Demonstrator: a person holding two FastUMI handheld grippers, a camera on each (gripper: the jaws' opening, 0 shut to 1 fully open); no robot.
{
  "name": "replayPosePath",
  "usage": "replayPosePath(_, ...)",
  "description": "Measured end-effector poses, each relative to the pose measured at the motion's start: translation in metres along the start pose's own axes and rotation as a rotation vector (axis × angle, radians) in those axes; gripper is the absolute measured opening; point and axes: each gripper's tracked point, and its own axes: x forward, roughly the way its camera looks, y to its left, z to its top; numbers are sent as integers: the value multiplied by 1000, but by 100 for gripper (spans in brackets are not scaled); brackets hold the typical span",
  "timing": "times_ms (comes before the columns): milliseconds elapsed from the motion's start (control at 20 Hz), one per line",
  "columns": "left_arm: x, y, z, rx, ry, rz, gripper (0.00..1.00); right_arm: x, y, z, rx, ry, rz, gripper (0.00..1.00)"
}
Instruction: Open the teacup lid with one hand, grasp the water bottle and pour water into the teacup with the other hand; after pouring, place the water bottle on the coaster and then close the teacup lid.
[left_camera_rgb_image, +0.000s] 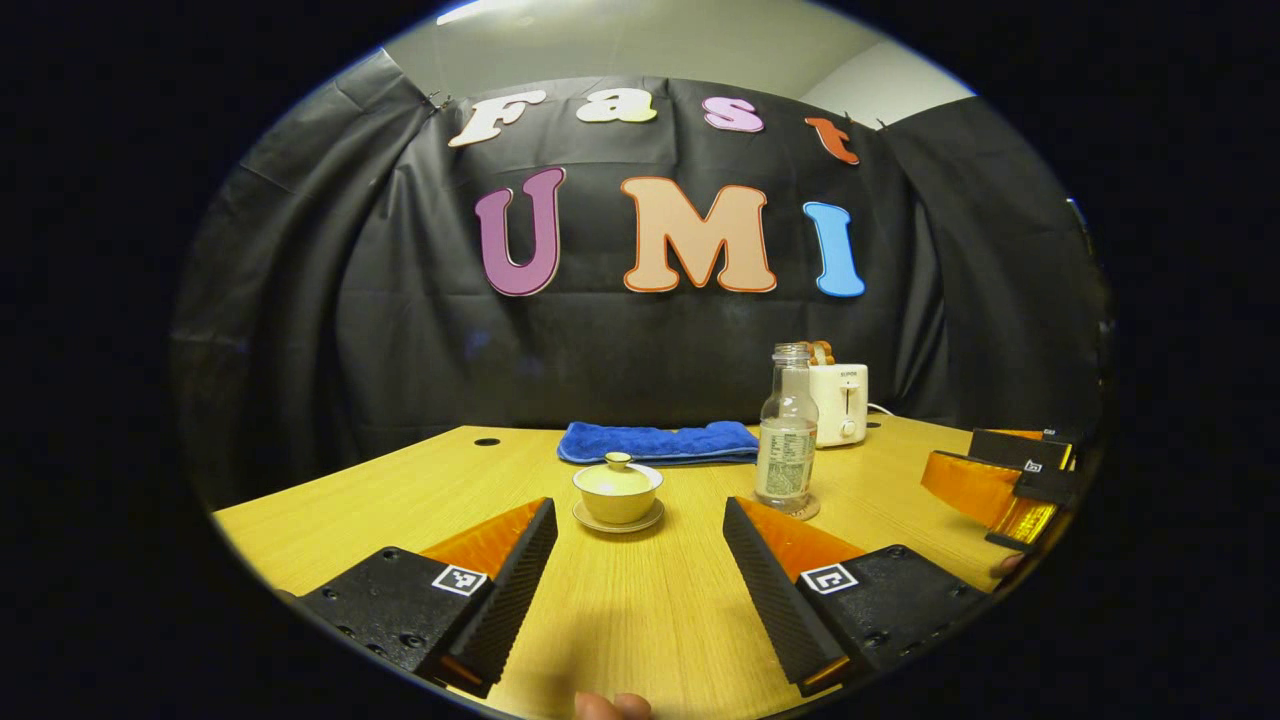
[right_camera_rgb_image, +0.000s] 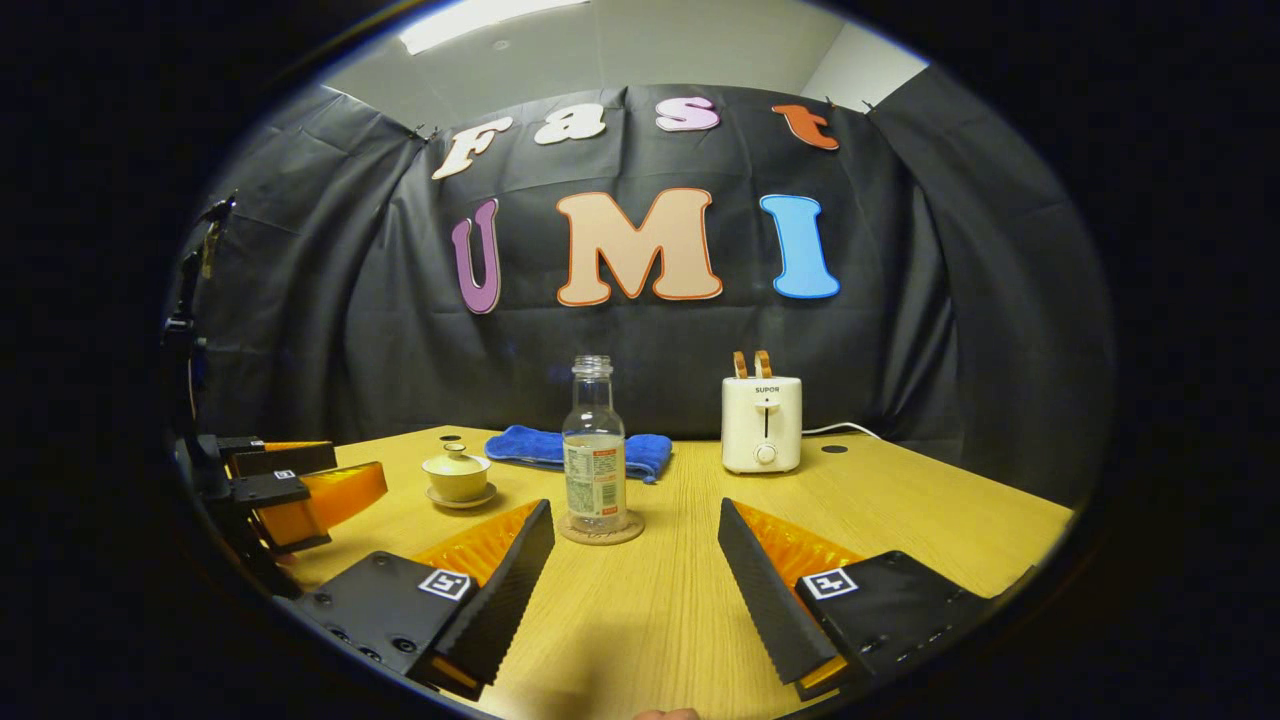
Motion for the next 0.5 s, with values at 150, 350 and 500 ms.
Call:
replayPosePath(150,-12,-2,0,-1,4,13,97,-9,9,-1,-1,1,-9,100)
replayPosePath(350,-22,-11,-1,2,10,2,97,-14,17,-2,-1,1,-37,100)
replayPosePath(500,-24,-10,-1,2,7,8,97,-15,20,-1,0,0,-38,100)
